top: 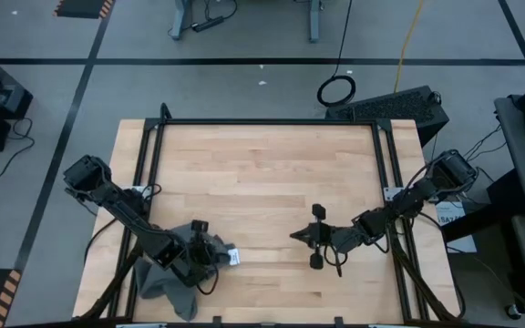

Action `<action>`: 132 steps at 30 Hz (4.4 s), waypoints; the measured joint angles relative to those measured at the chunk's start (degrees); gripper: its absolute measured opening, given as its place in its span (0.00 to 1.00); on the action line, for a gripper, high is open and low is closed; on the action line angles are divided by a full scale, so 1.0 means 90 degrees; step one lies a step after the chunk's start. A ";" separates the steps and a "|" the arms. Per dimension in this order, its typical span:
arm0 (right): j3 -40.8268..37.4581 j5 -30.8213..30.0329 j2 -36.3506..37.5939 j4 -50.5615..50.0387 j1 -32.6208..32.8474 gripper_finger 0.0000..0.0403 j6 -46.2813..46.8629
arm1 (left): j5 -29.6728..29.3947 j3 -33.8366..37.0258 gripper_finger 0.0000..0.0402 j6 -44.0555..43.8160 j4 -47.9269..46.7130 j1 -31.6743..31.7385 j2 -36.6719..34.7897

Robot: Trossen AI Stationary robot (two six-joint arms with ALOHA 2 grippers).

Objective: Roll towel into tight, uniform cylinder
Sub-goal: Roll the gray towel

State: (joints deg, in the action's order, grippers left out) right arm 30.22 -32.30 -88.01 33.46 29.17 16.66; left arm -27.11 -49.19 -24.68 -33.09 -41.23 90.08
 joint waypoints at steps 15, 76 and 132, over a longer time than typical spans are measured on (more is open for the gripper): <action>0.0973 0.0099 0.0002 0.0647 -0.0559 0.16 -0.0511 | -0.2798 0.0000 0.04 0.1542 0.0183 0.0832 -0.1269; 0.1994 0.0287 -0.1554 0.1052 -0.1827 0.01 -0.0597 | -0.0529 0.0008 0.39 -0.1594 -0.1009 0.1407 -0.1510; 0.2424 -0.0150 -0.1082 -0.0631 -0.0918 0.48 -0.0094 | -0.2766 0.0036 0.01 -0.0915 -0.1499 0.0195 -0.2503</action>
State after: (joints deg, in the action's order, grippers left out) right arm 52.03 -33.65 -97.75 27.78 20.91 15.81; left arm -52.01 -48.86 -32.92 -46.58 -39.48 67.55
